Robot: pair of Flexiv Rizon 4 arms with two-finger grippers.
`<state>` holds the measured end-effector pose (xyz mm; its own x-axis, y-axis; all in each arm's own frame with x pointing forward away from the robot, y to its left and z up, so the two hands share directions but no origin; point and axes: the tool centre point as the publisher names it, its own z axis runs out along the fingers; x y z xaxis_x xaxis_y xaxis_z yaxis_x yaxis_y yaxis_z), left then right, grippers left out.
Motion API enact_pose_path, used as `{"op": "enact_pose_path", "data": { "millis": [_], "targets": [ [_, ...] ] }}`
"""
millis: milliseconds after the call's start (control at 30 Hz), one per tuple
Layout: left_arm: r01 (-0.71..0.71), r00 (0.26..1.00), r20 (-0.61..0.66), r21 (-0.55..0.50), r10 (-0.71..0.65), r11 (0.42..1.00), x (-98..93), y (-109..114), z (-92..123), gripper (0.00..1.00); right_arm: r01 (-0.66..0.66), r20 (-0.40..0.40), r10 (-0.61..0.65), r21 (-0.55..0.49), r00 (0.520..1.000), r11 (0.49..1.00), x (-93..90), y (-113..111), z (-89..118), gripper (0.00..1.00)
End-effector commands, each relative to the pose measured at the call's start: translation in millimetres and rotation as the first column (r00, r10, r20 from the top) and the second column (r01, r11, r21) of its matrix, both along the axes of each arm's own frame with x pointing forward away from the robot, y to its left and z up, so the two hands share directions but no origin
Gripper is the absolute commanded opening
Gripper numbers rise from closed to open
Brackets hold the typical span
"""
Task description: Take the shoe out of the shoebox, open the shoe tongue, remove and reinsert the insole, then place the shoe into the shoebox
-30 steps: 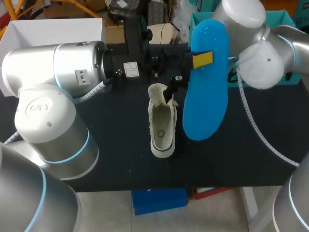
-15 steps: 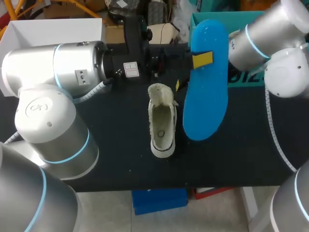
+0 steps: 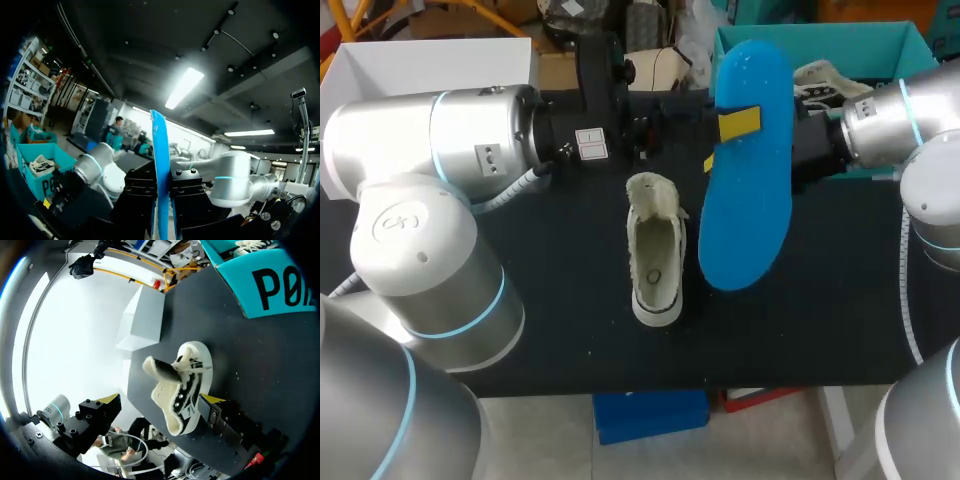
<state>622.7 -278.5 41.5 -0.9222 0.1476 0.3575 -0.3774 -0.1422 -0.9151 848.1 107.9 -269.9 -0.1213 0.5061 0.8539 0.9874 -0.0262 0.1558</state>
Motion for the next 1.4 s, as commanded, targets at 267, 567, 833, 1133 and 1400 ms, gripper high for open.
{"op": "enact_pose_path", "data": {
  "millis": [267, 567, 833, 1133, 1400],
  "targets": [
    [-0.001, 1.0, -0.001, 0.004, 0.001, 1.0, -1.5, 0.3, -0.1, 0.0, -0.053, 0.005, 0.054, 0.297, 0.999, 0.954, -4.7, -8.5, 1.4, 1.0],
    [-0.054, 0.895, 0.442, -0.017, 0.056, 0.998, 5.6, 4.8, 15.0, 0.0, -0.052, -0.003, 0.055, 0.277, 0.998, 0.96, -2.2, -7.8, 12.5, 1.0],
    [-0.154, 0.475, 0.878, 0.149, -0.059, 0.977, 1.1, -4.3, 4.3, 0.0, -0.052, -0.003, 0.055, 0.277, 0.998, 0.96, -2.2, -7.8, 12.5, 1.0],
    [-0.251, 0.274, 0.955, 0.188, -0.117, 0.95, -0.3, -12.5, -17.8, 0.0, -0.052, -0.003, 0.055, 0.277, 0.998, 0.96, -2.2, -7.8, 12.5, 1.0],
    [-0.251, 0.274, 0.955, 0.188, -0.117, 0.95, -0.3, -12.5, -17.8, 0.0, -0.052, -0.003, 0.055, 0.277, 0.998, 0.96, -2.2, -7.8, 12.5, 1.0]
  ]
}}
